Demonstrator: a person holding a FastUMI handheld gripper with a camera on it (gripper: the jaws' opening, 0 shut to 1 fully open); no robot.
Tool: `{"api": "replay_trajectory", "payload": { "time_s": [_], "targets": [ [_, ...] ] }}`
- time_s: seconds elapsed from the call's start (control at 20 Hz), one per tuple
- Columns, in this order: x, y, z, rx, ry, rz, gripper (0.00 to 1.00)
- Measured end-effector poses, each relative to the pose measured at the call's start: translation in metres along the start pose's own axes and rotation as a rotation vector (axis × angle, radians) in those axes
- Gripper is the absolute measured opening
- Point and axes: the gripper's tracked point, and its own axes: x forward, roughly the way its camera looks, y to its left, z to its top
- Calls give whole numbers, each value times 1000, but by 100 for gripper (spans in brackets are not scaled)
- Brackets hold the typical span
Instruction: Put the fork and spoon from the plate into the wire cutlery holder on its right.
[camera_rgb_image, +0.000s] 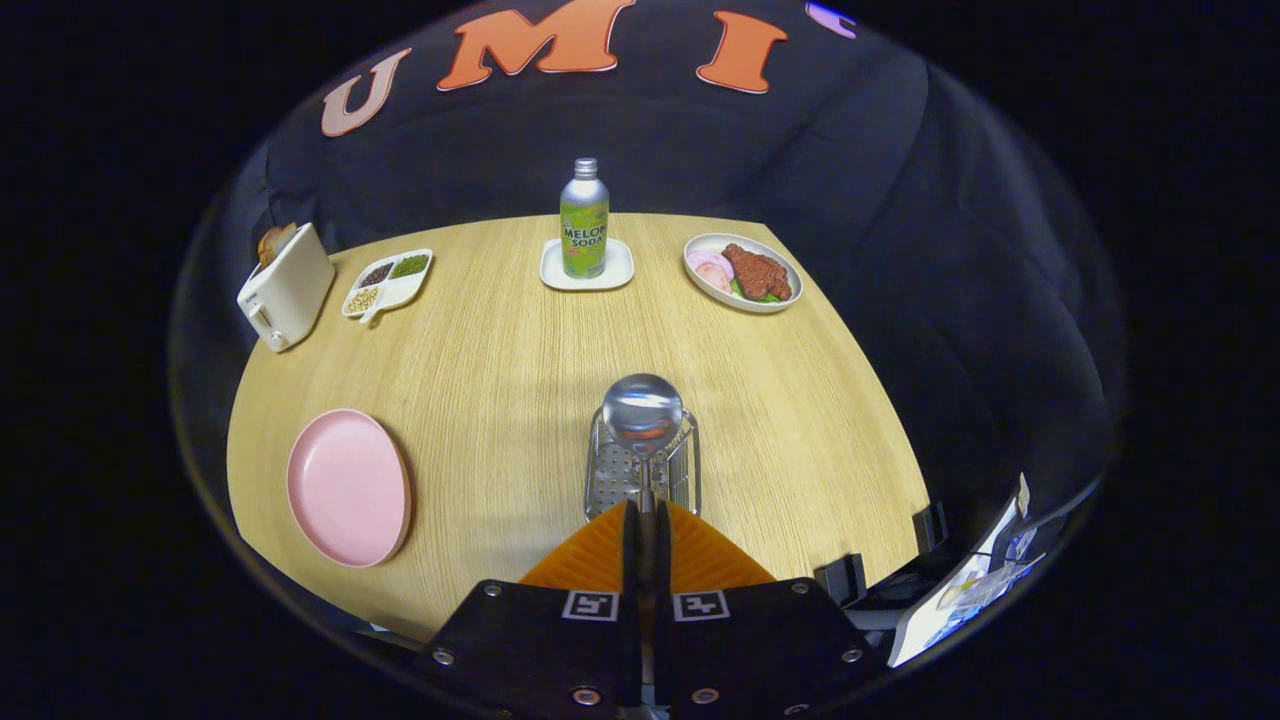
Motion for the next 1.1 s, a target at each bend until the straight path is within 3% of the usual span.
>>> {"api": "replay_trajectory", "payload": {
  "time_s": [0.3, 0.55, 0.95, 1.1],
  "targets": [
    [7, 0, 5, -9, -3, 3, 9],
    [2, 3, 37, 11, -92, 26, 9],
    [-51, 0, 140, 64, -468, 70, 11],
    [-79, -3, 173, 12, -586, 62, 11]
  ]
}}
